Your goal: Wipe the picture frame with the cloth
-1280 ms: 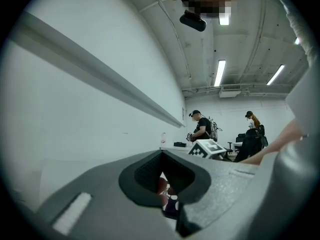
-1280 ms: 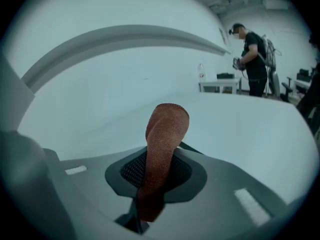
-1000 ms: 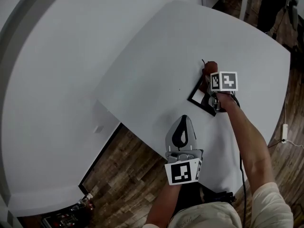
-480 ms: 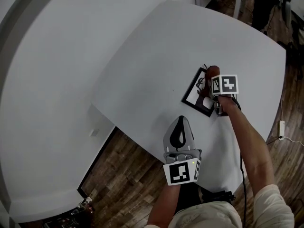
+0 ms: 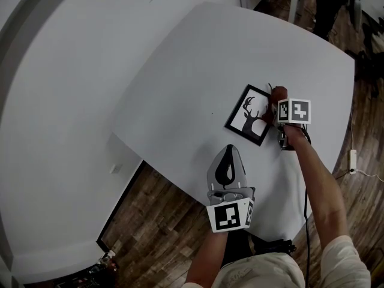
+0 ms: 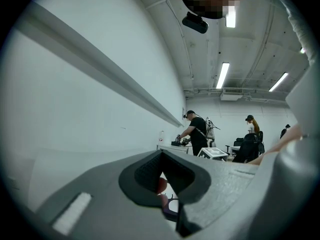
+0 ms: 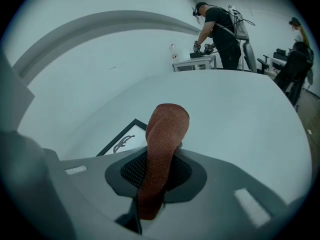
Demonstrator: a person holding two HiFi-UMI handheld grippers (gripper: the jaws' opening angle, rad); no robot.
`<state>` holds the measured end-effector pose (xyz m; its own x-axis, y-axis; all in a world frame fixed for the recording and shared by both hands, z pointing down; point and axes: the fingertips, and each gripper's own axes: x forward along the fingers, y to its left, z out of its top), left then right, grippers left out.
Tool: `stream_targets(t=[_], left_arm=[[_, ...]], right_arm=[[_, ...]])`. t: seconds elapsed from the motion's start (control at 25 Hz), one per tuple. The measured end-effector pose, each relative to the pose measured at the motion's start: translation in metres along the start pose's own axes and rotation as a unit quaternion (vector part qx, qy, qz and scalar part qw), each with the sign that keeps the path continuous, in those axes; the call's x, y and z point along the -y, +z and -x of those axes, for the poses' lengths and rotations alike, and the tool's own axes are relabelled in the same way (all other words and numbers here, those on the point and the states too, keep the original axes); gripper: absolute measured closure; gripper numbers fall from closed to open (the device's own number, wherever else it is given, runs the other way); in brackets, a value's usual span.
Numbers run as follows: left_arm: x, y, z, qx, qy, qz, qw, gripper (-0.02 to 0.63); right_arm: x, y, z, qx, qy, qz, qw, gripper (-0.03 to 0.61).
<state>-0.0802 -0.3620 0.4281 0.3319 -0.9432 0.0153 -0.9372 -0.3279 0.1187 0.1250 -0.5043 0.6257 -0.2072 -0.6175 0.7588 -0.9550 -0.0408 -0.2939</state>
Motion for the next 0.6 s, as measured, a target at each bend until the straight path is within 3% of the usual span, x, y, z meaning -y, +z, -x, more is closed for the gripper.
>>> stream_targets(t=[0.16,0.36,0.6], left_arm=[[0.006,0.008,0.001,0.013,0.007,0.011,0.9998,0.614],[-0.002,0.015,0.003,0.016,0.014,0.014,0.9997,0.614],[-0.009,0.013,0.008,0.013,0.02,0.008,0.9997,0.614]], right_arm=[[-0.018,0.004,0.007,0.01,0.025,0.001,1.0,0.483],[-0.081,0.013,-0.006,0.008,0.067,0.01,0.998,0.483],[-0.12,0.007,-0.032,-0.01,0.083,0.02,0.996,0.483]])
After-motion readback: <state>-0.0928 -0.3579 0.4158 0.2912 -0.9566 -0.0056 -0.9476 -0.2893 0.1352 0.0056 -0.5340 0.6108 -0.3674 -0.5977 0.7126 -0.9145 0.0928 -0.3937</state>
